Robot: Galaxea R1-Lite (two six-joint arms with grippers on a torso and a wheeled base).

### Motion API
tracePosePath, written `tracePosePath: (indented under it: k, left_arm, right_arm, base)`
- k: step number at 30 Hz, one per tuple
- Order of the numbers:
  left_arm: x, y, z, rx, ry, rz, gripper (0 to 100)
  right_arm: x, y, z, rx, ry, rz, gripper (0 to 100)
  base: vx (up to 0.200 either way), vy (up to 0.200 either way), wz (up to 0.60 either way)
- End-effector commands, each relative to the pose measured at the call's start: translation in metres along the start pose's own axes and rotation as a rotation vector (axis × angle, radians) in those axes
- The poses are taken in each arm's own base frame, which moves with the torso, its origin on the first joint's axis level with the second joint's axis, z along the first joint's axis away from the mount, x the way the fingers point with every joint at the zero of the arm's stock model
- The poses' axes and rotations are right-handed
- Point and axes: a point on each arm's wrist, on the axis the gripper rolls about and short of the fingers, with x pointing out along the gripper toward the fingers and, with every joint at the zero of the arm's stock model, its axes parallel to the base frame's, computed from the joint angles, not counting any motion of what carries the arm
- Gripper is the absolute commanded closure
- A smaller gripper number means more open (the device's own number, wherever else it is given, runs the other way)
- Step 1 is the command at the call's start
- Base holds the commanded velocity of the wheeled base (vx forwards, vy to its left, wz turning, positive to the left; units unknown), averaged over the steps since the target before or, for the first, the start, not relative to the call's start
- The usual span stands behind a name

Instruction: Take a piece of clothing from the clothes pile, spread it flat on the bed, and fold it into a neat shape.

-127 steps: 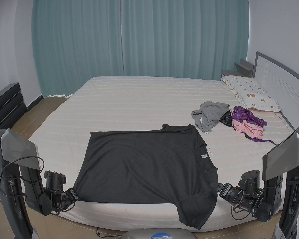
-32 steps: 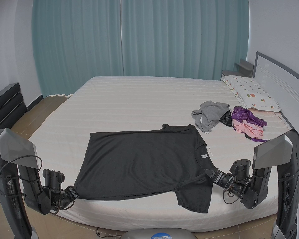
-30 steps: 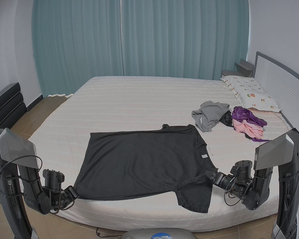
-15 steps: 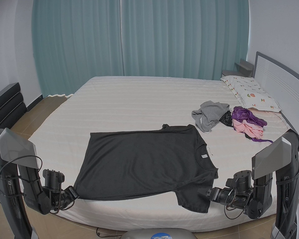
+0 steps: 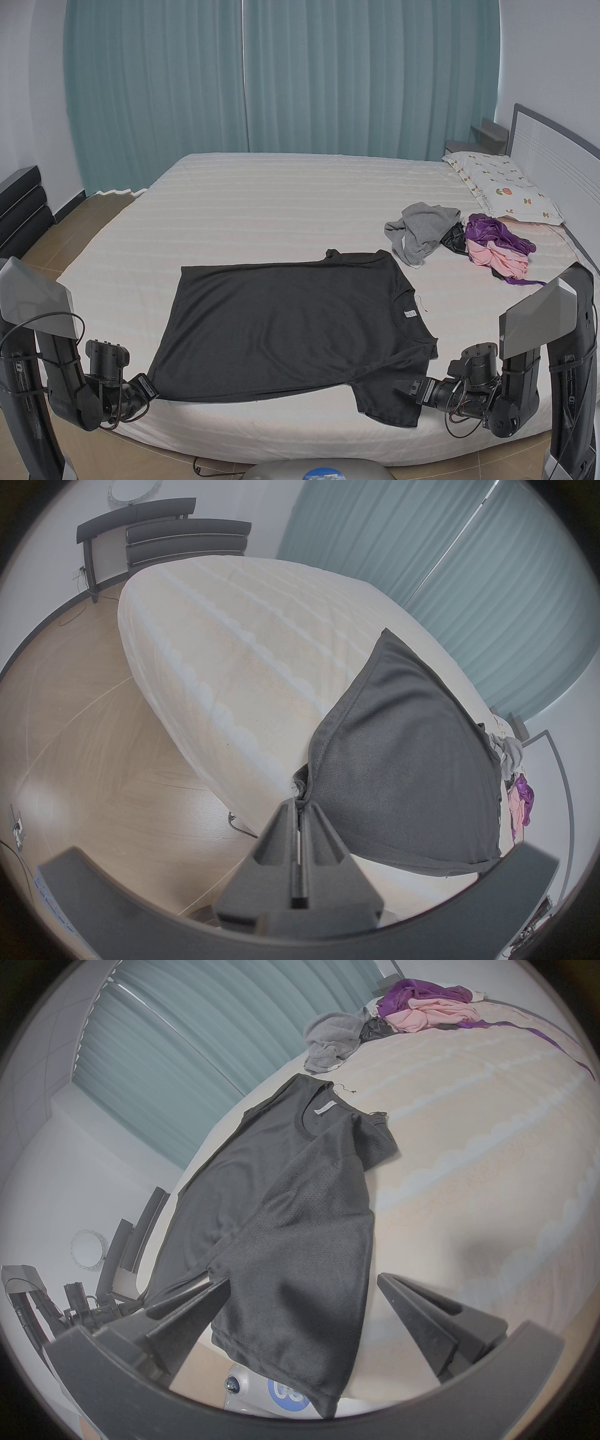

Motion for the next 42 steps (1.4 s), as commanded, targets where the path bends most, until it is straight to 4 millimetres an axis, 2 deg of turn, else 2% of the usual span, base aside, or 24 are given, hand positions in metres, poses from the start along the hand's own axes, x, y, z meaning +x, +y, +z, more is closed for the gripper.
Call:
tracePosePath:
  k: [1,3,4,15,21,22,26,29,30,42]
  left_arm:
    - [0.0,0.0,0.0,0.0,-0.002,0.0,100]
    - [0.0,0.0,0.0,0.0,-0.002,0.0,100]
    - [0.0,0.0,0.0,0.001,-0.001,-0.001,100]
    - [-0.001,0.0,0.0,0.001,-0.001,-0.001,100]
    - [-0.002,0.0,-0.001,0.004,0.001,0.001,100]
    - [-0.004,-0.001,0.0,0.003,-0.006,-0.005,100]
    - [-0.01,-0.003,0.004,0.0,-0.027,-0.022,100]
    - [-0.011,-0.003,0.004,0.002,-0.029,-0.024,100]
    - [-0.014,-0.002,0.003,0.009,-0.027,-0.02,100]
    - [-0.022,0.004,0.0,0.085,-0.017,-0.005,100]
  right_arm:
    - [0.003,0.001,0.002,-0.001,-0.008,0.007,0]
    - [0.004,0.001,0.002,-0.001,-0.008,0.007,0]
    - [0.004,0.001,0.002,-0.001,-0.008,0.007,100]
    - [0.0,-0.001,0.001,0.004,-0.003,-0.008,100]
    - [-0.017,-0.005,0.003,0.021,-0.011,-0.029,100]
    - [-0.029,-0.008,0.006,0.022,-0.022,-0.043,100]
    - [-0.055,-0.007,0.002,0.018,-0.008,-0.059,100]
    - [-0.059,-0.008,0.001,0.013,-0.002,-0.064,100]
    - [-0.067,-0.012,-0.001,0.003,0.005,-0.084,100]
    - [-0.071,-0.015,-0.009,0.006,0.077,-0.13,100]
  base:
    - [0.0,0.0,0.0]
    - [0.0,0.0,0.0]
    - [0.0,0.0,0.0]
    - [0.0,0.0,0.0]
    - [0.0,0.0,0.0]
    - [0.0,0.0,0.0]
    - [0.0,0.0,0.0]
    - [0.0,0.0,0.0]
    - [0.0,0.0,0.0]
    - [0.0,0.0,0.0]
